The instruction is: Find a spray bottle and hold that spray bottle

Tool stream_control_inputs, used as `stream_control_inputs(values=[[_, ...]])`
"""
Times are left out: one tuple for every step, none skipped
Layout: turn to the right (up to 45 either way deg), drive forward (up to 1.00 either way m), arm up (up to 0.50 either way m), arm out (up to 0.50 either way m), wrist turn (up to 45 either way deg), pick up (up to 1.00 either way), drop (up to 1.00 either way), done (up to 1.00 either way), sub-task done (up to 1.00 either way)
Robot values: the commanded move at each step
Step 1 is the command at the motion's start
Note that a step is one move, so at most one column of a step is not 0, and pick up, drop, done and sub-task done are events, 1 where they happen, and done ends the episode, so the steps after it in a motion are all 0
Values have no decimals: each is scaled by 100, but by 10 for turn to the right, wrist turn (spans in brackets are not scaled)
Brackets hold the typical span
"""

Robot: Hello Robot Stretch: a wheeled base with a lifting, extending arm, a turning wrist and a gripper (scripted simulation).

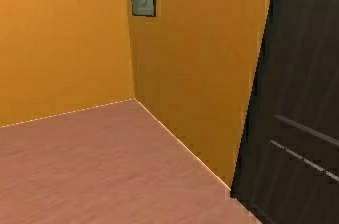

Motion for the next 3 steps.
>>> stream_control_inputs(values=[[-450,0,0,0,0,0,0,0,0],[-360,0,0,0,0,0,0,0,0],[0,100,0,0,0,0,0,0,0]])
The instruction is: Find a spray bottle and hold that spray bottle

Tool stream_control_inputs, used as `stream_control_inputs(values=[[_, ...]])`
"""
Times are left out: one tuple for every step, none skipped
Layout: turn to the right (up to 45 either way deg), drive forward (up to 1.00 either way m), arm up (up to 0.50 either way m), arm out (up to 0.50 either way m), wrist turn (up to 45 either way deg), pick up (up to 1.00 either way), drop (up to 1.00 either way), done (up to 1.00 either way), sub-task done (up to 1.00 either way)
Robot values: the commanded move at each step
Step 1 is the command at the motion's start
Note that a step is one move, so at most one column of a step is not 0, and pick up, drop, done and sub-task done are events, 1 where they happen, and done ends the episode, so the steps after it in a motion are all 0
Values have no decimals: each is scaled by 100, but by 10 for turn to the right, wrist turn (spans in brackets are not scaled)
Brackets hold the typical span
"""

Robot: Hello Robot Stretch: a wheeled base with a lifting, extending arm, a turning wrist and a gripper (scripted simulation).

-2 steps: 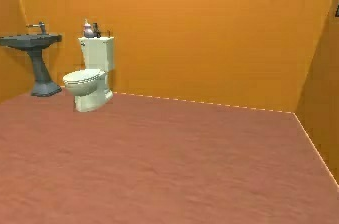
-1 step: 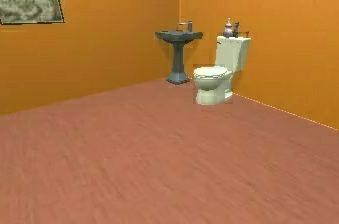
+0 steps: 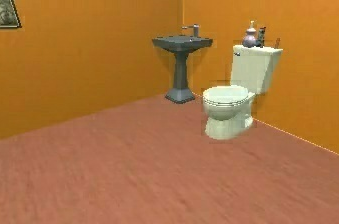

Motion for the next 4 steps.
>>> stream_control_inputs(values=[[0,100,0,0,0,0,0,0,0],[-30,0,0,0,0,0,0,0,0],[0,100,0,0,0,0,0,0,0],[-450,0,0,0,0,0,0,0,0]])
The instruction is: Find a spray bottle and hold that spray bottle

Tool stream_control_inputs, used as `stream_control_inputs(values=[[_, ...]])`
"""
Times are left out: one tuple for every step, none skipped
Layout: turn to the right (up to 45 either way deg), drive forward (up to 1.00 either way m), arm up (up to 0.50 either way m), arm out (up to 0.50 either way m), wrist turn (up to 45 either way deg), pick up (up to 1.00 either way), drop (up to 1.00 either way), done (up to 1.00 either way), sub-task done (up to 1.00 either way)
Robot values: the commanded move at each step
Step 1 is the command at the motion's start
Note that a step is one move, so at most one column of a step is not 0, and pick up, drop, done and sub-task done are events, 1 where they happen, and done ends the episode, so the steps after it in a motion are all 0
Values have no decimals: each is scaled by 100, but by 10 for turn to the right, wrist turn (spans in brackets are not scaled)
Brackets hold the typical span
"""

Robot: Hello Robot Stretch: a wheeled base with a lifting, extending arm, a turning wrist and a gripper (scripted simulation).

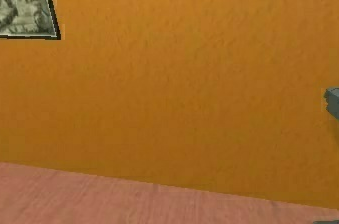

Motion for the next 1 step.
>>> stream_control_inputs(values=[[-90,0,0,0,0,0,0,0,0]])
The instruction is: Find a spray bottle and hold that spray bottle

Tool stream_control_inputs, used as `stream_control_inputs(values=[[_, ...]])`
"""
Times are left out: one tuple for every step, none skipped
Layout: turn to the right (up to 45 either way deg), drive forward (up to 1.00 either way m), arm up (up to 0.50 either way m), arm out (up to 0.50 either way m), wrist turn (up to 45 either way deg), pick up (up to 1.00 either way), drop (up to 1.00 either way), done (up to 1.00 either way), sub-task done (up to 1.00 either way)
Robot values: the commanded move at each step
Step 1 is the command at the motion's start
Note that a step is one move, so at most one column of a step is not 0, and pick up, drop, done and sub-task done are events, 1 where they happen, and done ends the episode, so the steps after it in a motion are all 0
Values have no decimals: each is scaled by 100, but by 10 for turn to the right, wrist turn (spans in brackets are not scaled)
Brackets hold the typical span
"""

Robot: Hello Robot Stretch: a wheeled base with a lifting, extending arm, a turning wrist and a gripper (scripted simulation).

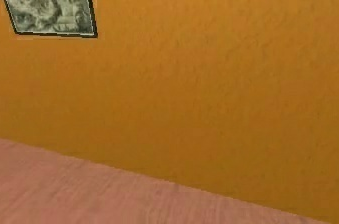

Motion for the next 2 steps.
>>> stream_control_inputs(values=[[0,5,0,0,0,0,0,0,0],[450,0,0,0,0,0,0,0,0]])
